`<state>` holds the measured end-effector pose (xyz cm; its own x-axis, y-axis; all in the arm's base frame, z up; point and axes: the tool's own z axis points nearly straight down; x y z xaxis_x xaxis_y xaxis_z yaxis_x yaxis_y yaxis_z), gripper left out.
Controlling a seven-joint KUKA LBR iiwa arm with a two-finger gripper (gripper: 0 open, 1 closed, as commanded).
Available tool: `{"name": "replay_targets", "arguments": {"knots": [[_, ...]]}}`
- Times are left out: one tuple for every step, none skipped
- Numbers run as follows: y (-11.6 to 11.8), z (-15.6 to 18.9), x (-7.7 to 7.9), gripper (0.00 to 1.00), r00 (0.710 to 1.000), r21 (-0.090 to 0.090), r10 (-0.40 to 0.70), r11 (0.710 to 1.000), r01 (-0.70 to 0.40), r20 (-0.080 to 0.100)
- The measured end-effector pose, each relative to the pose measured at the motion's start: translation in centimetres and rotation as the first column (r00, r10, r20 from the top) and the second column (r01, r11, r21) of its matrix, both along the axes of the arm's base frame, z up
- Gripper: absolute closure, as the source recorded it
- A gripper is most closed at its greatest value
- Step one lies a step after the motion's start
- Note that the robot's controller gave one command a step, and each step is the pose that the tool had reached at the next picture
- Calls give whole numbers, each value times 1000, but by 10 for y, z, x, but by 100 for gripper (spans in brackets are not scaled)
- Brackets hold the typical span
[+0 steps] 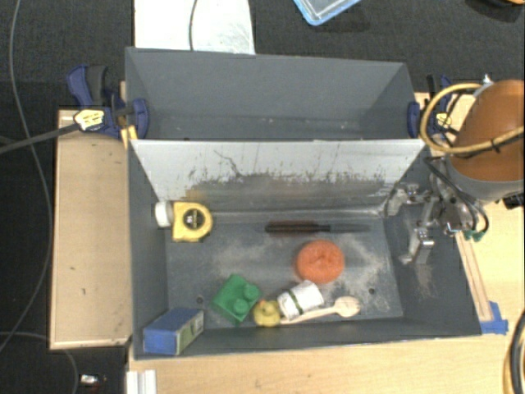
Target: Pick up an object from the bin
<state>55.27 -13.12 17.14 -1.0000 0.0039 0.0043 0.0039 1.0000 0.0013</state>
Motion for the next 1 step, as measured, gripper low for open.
{"name": "replay_targets", "arguments": {"knots": [[0, 4, 2, 0, 1000, -2, 5, 1000, -5, 8]]}}
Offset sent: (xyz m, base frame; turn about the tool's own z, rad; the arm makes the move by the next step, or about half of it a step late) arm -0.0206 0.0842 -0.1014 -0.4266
